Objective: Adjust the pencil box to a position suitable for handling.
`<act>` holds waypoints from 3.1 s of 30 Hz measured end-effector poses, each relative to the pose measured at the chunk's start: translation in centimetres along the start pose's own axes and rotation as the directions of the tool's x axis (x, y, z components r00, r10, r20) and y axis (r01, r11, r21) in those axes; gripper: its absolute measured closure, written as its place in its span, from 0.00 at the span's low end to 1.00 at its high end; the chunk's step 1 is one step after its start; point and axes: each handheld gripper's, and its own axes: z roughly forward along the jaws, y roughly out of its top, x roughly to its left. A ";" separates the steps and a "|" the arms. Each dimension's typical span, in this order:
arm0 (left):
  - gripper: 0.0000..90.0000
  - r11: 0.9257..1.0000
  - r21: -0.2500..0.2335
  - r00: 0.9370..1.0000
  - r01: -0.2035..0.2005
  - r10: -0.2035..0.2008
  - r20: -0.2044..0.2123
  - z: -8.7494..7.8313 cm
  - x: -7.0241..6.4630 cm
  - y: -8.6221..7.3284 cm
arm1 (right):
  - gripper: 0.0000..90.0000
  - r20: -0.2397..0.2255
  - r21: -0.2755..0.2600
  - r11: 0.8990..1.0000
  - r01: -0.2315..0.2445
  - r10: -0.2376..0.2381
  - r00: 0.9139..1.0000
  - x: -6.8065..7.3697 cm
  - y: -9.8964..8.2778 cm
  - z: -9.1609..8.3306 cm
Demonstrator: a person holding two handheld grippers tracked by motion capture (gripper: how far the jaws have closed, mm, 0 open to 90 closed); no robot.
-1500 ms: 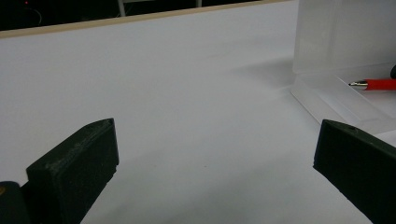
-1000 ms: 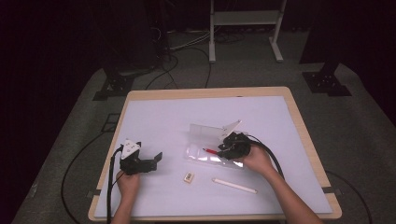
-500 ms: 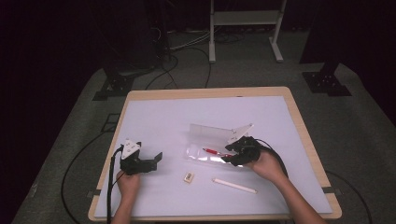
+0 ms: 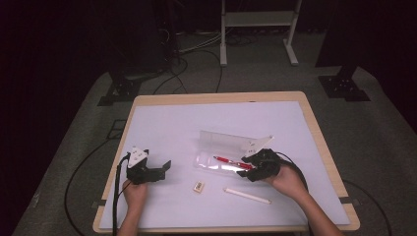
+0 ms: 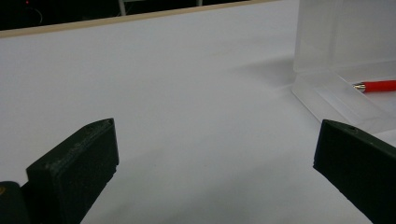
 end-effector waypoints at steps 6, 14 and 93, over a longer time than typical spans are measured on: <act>0.00 1.000 0.000 1.000 0.000 0.000 0.000 0.0 0.0 0.0 | 0.50 -0.001 0.011 1.000 0.014 -0.014 1.000 1.0 -0.5 -0.3; 0.00 1.000 0.001 1.000 -0.002 0.002 -0.001 0.0 0.0 0.0 | 0.50 0.001 0.012 1.000 0.015 -0.015 1.000 1.8 -1.5 -0.7; 0.00 1.000 -0.002 1.000 0.005 -0.005 -0.002 -0.1 0.0 0.0 | 0.87 -0.070 0.137 0.989 0.046 -0.036 0.997 4.9 -4.1 1.5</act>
